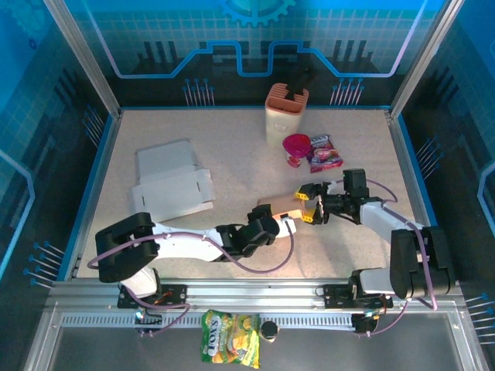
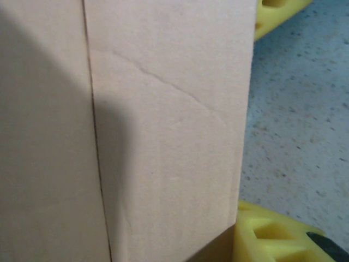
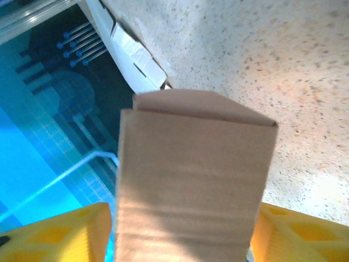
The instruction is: Fold the paper box
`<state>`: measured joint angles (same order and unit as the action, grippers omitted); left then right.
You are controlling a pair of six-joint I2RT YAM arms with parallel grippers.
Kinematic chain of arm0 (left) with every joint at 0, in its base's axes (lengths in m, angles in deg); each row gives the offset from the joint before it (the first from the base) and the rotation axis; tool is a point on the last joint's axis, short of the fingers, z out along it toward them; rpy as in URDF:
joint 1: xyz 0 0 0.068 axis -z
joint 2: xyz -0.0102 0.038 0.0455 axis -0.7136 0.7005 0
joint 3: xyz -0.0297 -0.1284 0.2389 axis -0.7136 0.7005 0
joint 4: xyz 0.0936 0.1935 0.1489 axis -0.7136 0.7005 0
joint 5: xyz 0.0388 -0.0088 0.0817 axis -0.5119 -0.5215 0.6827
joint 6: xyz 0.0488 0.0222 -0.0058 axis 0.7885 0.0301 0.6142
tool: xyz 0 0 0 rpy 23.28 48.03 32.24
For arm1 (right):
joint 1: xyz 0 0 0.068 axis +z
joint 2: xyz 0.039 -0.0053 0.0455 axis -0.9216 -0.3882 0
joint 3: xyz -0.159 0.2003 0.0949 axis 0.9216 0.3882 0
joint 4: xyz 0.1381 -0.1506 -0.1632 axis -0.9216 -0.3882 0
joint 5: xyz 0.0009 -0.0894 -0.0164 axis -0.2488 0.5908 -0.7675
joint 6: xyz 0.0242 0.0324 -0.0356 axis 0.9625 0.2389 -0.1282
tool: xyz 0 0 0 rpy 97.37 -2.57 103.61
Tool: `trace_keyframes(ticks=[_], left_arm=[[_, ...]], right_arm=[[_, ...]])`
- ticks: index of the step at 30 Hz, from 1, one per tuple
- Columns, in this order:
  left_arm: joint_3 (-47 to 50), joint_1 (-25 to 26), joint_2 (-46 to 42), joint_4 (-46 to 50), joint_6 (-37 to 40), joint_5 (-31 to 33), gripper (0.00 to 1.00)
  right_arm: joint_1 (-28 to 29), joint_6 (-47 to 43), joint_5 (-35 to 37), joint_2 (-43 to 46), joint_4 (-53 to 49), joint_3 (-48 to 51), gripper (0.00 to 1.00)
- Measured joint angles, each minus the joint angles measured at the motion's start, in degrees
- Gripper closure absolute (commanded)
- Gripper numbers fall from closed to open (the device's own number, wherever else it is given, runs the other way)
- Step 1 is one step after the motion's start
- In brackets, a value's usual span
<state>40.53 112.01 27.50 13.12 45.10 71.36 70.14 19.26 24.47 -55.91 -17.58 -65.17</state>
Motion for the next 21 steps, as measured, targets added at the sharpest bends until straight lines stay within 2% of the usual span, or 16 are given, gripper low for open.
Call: trace_keyframes(ticks=[4,7,13,16,21], left_arm=[[-3.6,-0.9,-2.2,9.7,-3.3,-5.1,0.66],[-7.9,-2.5,-3.1,18.4,-6.5,-10.4,0.67],[-17.9,-5.6,-3.0,36.6,-12.3,-21.8,0.67],[-22.0,-6.8,-1.2,43.6,-14.3,-25.6,0.67],[-27.7,-8.2,5.1,53.2,-16.6,-29.7,0.66]], right_arm=[[-3.5,-1.0,0.9,4.5,-2.0,1.5,0.23],[-6.3,-2.7,3.7,12.3,-6.0,1.9,0.25],[-6.7,-6.4,15.4,32.7,-18.7,2.3,0.27],[-3.9,-6.1,21.9,41.9,-24.8,3.6,0.29],[9.3,0.0,33.4,55.8,-30.6,8.9,0.30]])
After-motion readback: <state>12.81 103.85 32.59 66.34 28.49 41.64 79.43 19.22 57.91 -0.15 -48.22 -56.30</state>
